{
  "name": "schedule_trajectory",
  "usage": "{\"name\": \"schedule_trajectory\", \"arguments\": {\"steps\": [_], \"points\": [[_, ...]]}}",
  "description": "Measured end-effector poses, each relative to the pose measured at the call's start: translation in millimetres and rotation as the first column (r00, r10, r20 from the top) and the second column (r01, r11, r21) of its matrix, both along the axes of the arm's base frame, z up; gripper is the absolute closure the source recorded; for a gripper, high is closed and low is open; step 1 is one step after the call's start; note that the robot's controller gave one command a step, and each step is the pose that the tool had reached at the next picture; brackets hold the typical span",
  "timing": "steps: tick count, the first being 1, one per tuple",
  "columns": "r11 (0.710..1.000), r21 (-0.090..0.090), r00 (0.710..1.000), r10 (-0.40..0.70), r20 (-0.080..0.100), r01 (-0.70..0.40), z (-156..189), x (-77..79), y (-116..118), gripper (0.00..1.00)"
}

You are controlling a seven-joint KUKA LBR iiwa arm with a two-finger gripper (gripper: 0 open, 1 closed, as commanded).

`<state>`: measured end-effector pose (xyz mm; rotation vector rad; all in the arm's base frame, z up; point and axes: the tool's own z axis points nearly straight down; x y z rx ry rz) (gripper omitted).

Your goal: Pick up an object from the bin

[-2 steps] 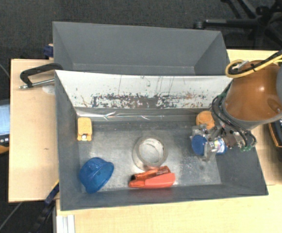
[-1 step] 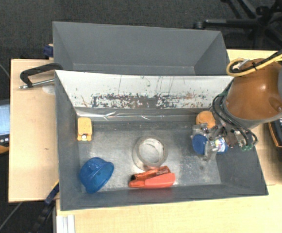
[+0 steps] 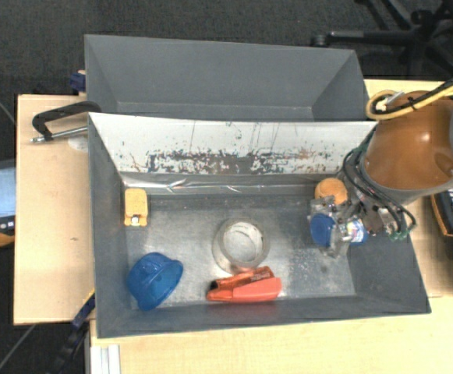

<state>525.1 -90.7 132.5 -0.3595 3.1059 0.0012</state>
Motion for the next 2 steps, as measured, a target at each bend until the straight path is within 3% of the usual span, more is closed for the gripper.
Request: {"name": "schedule_trajectory", "arguments": {"steps": [2], "points": [[1.0,0.0,1.0,0.0,0.003,0.0,13.3,0.8,0.4,1.0]]}}
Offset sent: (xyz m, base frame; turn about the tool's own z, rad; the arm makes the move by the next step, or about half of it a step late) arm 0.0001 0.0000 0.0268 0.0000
